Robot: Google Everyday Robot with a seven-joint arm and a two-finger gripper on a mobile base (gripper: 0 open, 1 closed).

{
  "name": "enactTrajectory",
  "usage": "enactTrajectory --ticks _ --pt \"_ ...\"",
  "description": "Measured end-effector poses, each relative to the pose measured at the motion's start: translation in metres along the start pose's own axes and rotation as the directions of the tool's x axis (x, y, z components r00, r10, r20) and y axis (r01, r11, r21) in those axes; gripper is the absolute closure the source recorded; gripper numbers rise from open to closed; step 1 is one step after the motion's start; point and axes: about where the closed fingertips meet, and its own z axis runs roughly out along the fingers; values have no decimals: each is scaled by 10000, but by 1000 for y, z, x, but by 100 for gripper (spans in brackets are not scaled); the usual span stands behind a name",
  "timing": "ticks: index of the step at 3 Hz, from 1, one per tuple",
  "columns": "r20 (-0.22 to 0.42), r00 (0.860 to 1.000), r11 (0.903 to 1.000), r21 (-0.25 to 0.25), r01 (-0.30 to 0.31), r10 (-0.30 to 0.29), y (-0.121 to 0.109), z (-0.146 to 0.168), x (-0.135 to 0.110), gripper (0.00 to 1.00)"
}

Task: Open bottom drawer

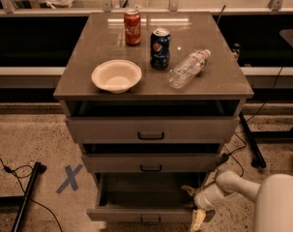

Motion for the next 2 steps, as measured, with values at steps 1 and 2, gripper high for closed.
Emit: enactTrajectory --ticks 1,2 --pt "-420 9986 9987 373 340 -325 -1 -20 -9 0" --pt "-672 9964 9961 675 564 -519 -3 -35 -15 15"
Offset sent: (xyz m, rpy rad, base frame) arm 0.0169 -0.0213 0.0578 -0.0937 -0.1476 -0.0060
